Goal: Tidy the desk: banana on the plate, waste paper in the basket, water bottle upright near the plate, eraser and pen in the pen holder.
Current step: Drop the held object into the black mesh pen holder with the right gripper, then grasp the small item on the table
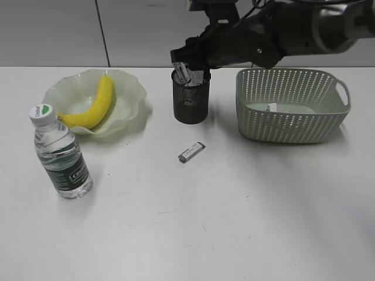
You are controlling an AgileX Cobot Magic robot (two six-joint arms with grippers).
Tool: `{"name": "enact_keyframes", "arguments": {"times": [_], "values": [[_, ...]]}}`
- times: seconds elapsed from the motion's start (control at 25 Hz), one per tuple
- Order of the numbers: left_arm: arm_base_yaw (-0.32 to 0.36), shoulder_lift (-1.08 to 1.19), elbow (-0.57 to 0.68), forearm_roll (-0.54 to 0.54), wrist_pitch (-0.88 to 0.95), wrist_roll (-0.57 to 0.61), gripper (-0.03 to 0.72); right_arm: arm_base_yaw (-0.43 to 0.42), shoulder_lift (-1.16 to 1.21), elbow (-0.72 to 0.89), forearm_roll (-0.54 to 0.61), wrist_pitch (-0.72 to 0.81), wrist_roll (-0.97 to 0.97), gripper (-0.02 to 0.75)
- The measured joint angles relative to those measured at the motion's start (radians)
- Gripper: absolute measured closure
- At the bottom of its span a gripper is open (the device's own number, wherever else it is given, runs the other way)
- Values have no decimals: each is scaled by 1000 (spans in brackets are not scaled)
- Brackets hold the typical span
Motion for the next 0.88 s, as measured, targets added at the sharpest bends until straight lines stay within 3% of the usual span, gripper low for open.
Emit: {"name": "enact_keyframes", "arguments": {"times": [0.12, 0.24, 0.32, 0.44, 0.6, 0.88], "values": [[0, 0, 0, 0, 0, 0, 443, -1, -84, -3, 0, 122, 0, 381], [0, 0, 0, 0, 0, 0, 443, 5, -198, -7, 4, 374, -12, 388], [0, 0, 0, 0, 0, 0, 443, 5, -275, -7, 33, 555, -88, 417], [0, 0, 0, 0, 0, 0, 443, 5, -391, 49, 113, 704, -292, 474], [0, 1, 0, 0, 0, 0, 443, 5, -595, 240, 201, 763, -382, 500], [0, 10, 0, 0, 0, 0, 443, 5, -1045, 624, 248, 841, -400, 503]]}}
